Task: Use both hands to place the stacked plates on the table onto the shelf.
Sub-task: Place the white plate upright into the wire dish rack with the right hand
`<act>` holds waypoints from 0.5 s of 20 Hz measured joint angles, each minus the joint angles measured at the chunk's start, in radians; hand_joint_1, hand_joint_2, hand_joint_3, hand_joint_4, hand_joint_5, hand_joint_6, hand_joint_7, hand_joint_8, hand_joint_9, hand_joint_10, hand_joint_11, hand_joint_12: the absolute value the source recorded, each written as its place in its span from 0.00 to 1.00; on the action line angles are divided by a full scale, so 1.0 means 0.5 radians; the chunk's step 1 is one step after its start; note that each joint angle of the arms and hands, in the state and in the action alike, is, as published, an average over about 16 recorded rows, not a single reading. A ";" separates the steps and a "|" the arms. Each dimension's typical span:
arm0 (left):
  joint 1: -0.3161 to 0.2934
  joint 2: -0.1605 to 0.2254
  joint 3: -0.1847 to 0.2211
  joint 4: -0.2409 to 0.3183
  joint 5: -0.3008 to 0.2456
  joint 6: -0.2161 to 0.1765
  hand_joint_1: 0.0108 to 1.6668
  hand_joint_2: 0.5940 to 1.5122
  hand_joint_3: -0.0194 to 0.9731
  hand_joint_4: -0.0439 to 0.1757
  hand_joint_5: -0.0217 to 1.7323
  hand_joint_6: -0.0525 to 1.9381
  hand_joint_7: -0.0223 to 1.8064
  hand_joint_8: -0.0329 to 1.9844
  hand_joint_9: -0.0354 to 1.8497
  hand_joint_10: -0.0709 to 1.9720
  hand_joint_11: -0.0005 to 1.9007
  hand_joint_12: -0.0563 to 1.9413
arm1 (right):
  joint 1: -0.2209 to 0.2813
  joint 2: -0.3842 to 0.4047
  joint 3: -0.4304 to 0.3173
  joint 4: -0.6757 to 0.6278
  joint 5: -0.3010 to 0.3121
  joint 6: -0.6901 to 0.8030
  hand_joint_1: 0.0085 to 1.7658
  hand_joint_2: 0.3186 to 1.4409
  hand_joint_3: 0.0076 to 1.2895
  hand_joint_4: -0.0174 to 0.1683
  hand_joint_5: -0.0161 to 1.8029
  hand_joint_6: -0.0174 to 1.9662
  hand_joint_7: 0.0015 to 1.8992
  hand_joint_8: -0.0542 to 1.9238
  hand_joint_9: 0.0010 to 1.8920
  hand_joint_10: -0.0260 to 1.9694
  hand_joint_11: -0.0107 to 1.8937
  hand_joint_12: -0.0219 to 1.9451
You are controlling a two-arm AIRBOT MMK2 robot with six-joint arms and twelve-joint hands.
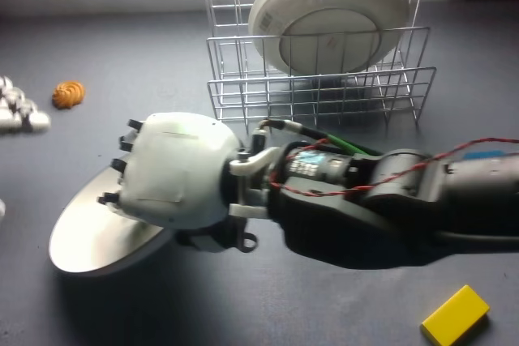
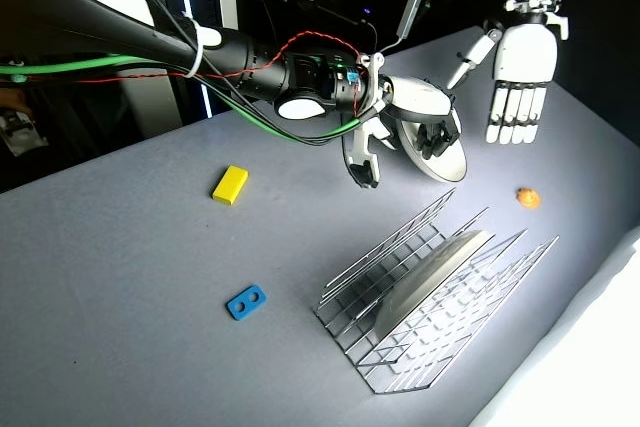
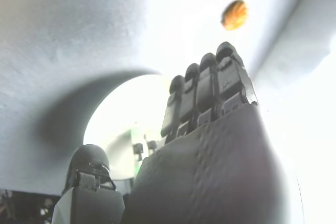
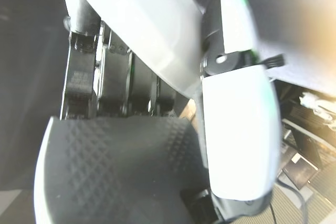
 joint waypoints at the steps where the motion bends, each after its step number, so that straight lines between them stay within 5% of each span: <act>1: -0.031 0.009 0.009 -0.001 -0.008 0.000 0.00 0.56 0.04 0.20 0.03 0.03 0.04 0.02 0.03 0.04 0.01 0.03 | 0.007 0.043 -0.041 0.002 -0.001 0.007 0.63 0.62 0.00 0.08 0.45 0.36 0.53 0.49 0.59 0.21 0.37 0.68; 10: -0.226 0.051 0.069 0.107 -0.207 0.000 0.00 0.56 0.04 0.20 0.03 0.03 0.04 0.02 0.03 0.04 0.01 0.03 | 0.154 0.571 -0.521 0.029 -0.016 0.133 0.65 0.62 0.00 0.10 0.49 0.46 0.54 0.51 0.56 0.26 0.35 0.69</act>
